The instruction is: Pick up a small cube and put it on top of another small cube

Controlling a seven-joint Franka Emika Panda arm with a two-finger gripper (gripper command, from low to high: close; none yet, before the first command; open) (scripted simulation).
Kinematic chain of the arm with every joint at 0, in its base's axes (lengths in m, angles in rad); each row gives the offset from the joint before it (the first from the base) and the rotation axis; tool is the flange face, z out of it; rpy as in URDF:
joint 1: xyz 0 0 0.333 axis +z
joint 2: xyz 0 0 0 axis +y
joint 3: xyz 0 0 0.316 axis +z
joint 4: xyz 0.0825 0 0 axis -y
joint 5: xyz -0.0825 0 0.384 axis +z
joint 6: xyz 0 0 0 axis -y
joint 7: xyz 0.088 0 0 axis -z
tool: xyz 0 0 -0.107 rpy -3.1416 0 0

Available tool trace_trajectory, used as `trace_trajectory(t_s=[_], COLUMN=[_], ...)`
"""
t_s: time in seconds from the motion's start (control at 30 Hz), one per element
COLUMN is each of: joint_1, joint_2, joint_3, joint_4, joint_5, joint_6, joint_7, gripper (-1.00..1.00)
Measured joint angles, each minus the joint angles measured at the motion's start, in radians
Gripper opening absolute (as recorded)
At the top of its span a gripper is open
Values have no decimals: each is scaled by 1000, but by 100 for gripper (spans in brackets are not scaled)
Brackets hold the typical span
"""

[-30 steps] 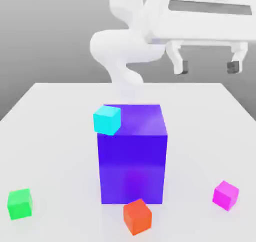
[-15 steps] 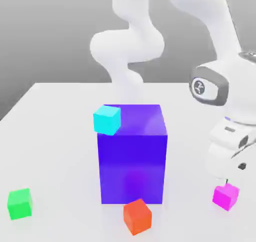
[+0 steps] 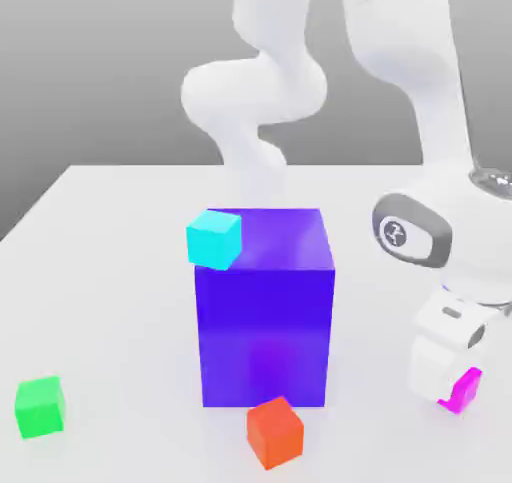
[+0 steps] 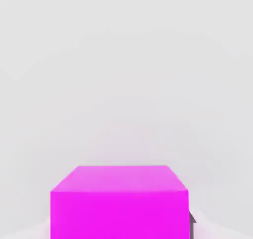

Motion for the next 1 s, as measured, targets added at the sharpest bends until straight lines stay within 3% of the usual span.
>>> trace_trajectory(t_s=[0.13, 0.73, 0.9, 0.93, 1.0], joint_1=[-92, -649, -738, -748, -748], joint_2=[-66, -129, -18, 15, 15], joint_3=[-25, -416, -432, -421, -421], joint_4=[-2, 77, 98, 101, 101], joint_5=[57, 230, 314, 330, 330], joint_6=[-67, -204, -113, -84, -84], joint_7=[-82, -509, -606, -618, -618], gripper=[-100, -100, -100, 100, 100])
